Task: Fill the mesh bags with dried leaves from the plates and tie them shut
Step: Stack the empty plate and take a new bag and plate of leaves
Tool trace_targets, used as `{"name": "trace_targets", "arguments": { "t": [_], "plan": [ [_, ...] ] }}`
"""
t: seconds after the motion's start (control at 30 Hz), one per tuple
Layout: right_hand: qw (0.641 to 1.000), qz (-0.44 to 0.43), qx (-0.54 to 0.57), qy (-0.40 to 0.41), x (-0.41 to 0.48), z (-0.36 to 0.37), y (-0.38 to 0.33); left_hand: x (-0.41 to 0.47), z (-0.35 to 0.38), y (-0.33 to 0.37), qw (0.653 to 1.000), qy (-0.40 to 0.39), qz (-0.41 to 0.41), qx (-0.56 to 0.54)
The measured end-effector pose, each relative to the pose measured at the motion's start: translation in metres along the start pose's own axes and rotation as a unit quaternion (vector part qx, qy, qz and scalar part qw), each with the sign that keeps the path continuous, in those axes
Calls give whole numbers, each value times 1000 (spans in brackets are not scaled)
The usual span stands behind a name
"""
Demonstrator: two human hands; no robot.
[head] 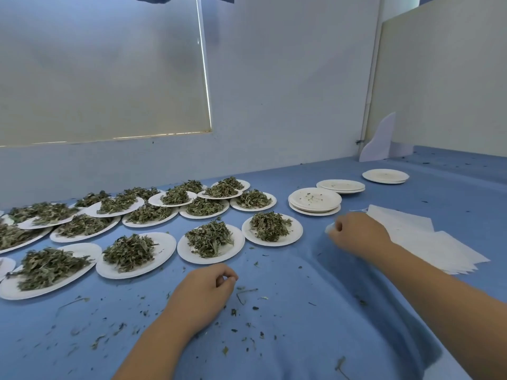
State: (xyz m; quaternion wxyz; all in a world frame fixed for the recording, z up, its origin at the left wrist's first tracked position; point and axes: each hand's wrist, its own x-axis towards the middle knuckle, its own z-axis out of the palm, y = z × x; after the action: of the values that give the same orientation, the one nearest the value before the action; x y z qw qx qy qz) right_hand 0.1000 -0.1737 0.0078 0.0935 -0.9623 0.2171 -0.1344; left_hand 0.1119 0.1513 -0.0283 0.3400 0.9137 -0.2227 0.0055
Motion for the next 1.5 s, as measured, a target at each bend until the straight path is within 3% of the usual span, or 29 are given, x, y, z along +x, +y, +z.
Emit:
{"name": "trace_targets", "arguments": {
  "t": [0.13,0.33,0.57,0.73,0.87,1.0,1.17,1.33,1.5],
  "plan": [
    [981,-83,151,-83,-20,-15,-25,-3,-2,3,1000,13,5,-27],
    [931,-200,246,-181,-56,-46,-78,-11,-18,9,994,93,41,-48],
    [858,-301,365,-200,-92,-70,-141,-39,-65,-14,965,183,-29,-184],
    [783,-304,495,-223,-108,-61,-205,-85,-120,-61,963,179,-121,-163],
    [728,-260,542,-330,-121,-25,-271,-137,-161,-104,950,212,-201,-112],
    [707,-216,537,-406,-147,22,-329,-191,-195,-136,927,249,-271,-75],
    [675,-166,535,-480,-166,64,-352,-248,-231,-181,871,325,-364,-54],
    [631,-140,553,-526,-155,69,-343,-284,-271,-232,765,451,-453,-73],
    [620,-178,539,-541,-155,69,-342,-293,-300,-267,700,464,-532,-110]
  ]
}}
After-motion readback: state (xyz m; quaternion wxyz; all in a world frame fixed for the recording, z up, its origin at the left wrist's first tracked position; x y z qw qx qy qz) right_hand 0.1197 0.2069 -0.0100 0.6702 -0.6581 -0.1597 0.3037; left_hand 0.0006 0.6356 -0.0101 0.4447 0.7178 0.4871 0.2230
